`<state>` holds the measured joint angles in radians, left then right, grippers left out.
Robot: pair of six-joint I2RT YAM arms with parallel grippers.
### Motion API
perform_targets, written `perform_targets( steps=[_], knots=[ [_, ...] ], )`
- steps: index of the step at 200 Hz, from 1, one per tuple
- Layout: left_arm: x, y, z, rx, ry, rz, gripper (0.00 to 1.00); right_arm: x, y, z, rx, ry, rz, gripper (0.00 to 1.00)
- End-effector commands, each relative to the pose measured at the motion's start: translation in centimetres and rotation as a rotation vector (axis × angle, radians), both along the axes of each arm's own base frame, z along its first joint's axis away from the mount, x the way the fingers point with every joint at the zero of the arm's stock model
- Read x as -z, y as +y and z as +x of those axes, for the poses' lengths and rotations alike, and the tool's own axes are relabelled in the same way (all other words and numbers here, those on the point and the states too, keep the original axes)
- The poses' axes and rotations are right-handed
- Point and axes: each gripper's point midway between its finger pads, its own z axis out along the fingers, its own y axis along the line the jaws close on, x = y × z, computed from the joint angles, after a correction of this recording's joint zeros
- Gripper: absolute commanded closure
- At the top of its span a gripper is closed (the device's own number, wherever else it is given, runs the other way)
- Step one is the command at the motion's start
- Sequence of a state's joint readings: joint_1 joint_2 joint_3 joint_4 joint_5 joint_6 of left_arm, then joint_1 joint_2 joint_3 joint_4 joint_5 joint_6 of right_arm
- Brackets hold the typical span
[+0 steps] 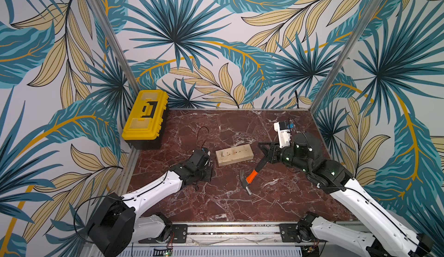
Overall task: Use a claw hammer to pull out a nail
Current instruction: Place the nail at the center of the board.
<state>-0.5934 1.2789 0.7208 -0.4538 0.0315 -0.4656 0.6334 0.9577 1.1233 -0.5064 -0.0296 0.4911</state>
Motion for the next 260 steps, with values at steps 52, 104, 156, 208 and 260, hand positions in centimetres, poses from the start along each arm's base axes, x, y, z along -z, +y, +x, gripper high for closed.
perform_targets(
  steps=[52, 104, 156, 208, 260],
  knots=[
    [3.1, 1.2, 0.5, -0.082, 0.216, 0.023, 0.91, -1.6, 0.2, 0.2, 0.008, -0.039, 0.068, 1.0],
    [3.7, 2.1, 0.7, -0.09, 0.226, 0.047, 0.91, -1.4, 0.0, 0.1, 0.021, -0.033, 0.079, 1.0],
    [4.4, 3.4, 0.8, -0.134, 0.236, 0.073, 0.75, -1.5, 0.2, 0.3, 0.018, -0.035, 0.088, 1.0],
    [3.8, 3.5, 1.1, -0.126, 0.217, 0.08, 0.72, -1.6, 0.3, 0.4, 0.014, -0.038, 0.086, 1.0],
    [0.8, 2.7, 2.0, -0.089, 0.134, 0.031, 0.7, -1.6, 0.1, 0.5, 0.02, -0.045, 0.072, 1.0]
  ],
)
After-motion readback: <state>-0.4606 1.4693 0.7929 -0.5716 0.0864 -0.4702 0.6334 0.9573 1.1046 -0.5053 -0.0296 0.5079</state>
